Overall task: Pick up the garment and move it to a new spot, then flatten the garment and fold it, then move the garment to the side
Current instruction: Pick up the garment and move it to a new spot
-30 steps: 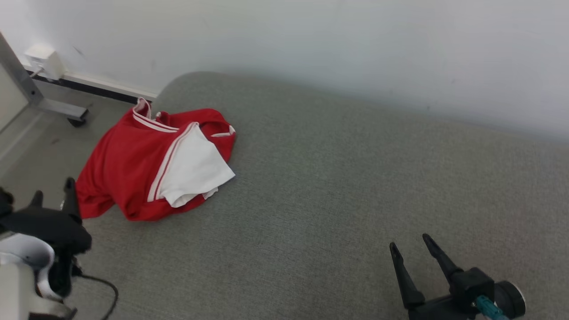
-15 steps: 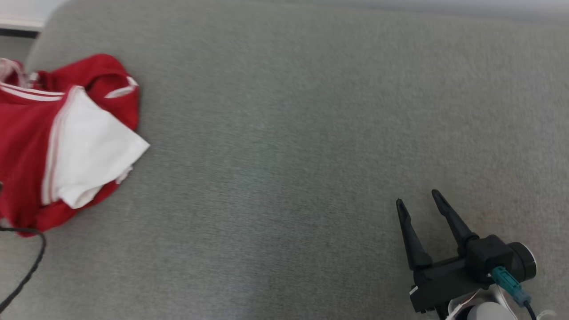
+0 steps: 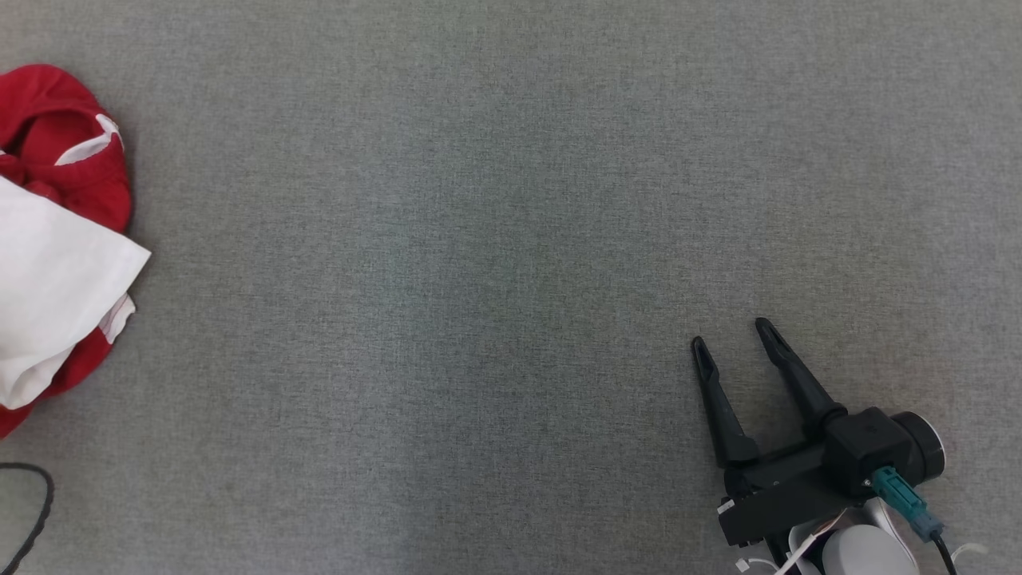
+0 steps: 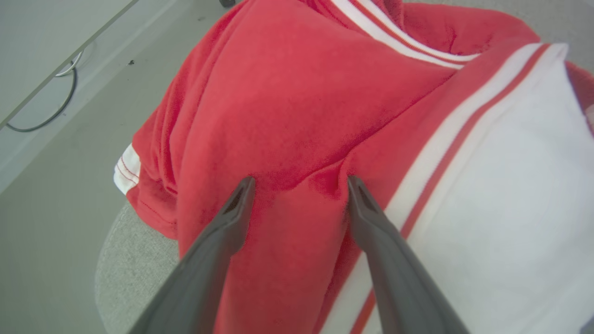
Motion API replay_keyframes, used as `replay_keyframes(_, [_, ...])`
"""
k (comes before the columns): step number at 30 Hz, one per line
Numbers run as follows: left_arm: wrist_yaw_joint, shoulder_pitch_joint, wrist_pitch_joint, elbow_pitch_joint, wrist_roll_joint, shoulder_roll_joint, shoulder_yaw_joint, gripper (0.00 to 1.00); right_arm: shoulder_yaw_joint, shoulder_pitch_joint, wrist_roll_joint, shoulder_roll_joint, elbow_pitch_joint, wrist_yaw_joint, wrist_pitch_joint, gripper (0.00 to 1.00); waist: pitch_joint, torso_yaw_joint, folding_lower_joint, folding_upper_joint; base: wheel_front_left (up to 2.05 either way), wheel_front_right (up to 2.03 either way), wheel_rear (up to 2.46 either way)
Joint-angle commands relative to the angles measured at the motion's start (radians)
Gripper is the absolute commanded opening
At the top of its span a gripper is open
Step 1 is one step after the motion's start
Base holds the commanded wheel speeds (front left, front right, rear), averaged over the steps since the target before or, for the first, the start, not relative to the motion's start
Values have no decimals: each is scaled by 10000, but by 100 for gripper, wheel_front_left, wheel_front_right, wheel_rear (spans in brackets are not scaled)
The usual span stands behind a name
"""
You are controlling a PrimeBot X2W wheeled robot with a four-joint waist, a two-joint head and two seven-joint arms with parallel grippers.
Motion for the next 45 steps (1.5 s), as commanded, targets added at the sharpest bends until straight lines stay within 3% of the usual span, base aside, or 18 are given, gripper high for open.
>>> replay_keyframes(1, [121,234,71,-88,171,94,17,100,-5,80,117,-101,176,-25,45,100,19,-51,0,-1,0,0,0])
replay_keyframes(2, [142,322,112,-137,172,100,-11,45,7,82,109,-125,187,-25,39,100,23,-75,0,-1,0,0,0])
replay_keyframes(3, [142,322,112,-137,172,100,-11,45,7,82,109,-125,187,-25,39,100,23,-75,0,-1,0,0,0])
replay_keyframes(4, [157,375,111,-172,139,68,-9,0,13,101,121,-130,198,-26,38,100,24,-92,0,-1,0,0,0])
replay_keyframes(19, [-213,-159,-277,-1220,266,554,-312,0,50,128,319,273,634,-25,-211,100,-1028,71,0,-1,0,0,0])
replay_keyframes(29, [-929,-1450,-569,-2037,64,591,-1110,0,22,429,531,539,1329,-25,-503,100,-2629,198,0,-1,0,0,0])
replay_keyframes(30, [-1157,-1765,-655,-2092,-31,569,-1309,0,-17,537,552,563,1449,-25,-540,100,-2988,116,0,-1,0,0,0])
replay_keyframes(36, [-1401,-2724,-779,-2284,102,43,-2235,0,-139,967,758,599,1661,-25,-625,100,-4042,-356,0,-1,0,0,0])
replay_keyframes(45, [-1744,-3261,-824,-2461,-436,-1156,-3311,0,-176,1644,935,597,1676,-25,-650,100,-4987,-1652,0,-1,0,0,0])
